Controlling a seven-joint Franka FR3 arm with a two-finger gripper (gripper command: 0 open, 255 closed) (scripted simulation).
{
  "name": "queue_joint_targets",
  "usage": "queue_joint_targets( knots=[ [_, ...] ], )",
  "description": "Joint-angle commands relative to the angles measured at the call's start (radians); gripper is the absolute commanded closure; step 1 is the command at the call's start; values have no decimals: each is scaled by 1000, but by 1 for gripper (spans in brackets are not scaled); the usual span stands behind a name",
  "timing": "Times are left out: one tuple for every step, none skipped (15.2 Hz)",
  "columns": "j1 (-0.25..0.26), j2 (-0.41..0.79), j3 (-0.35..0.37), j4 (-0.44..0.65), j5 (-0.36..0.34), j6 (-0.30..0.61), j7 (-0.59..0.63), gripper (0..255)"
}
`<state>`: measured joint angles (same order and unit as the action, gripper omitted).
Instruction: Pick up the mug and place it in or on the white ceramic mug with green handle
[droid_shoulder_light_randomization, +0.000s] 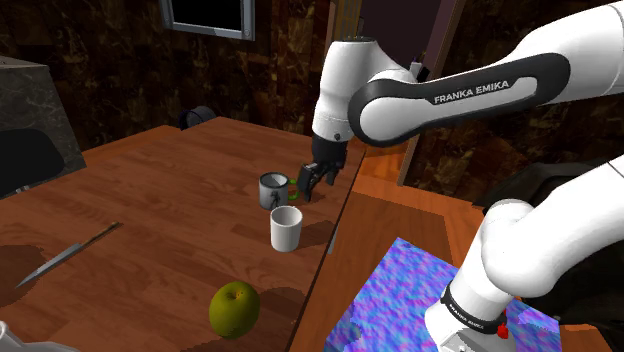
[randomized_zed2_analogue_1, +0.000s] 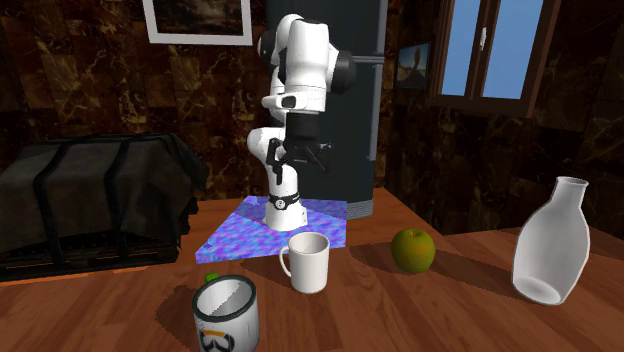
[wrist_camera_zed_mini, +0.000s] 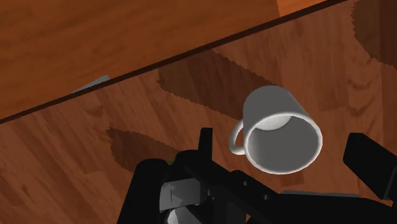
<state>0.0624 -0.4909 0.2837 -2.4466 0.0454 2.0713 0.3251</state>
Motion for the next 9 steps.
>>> queue_joint_targets(
  knots=[
    [-3,67,31,7,-13,66,32,0],
    [-6,102,46,14,-22,95,50,0],
    [-9,137,62,22,-34,123,69,0],
    [-12,174,78,31,-48,151,89,0],
    [-16,211,93,42,-64,177,111,0],
    [-20,249,108,54,-84,202,134,0],
    [-24,289,122,68,-106,226,158,0],
    [-28,329,136,83,-131,248,185,0],
    [-31,369,148,100,-159,268,213,0]
  ],
)
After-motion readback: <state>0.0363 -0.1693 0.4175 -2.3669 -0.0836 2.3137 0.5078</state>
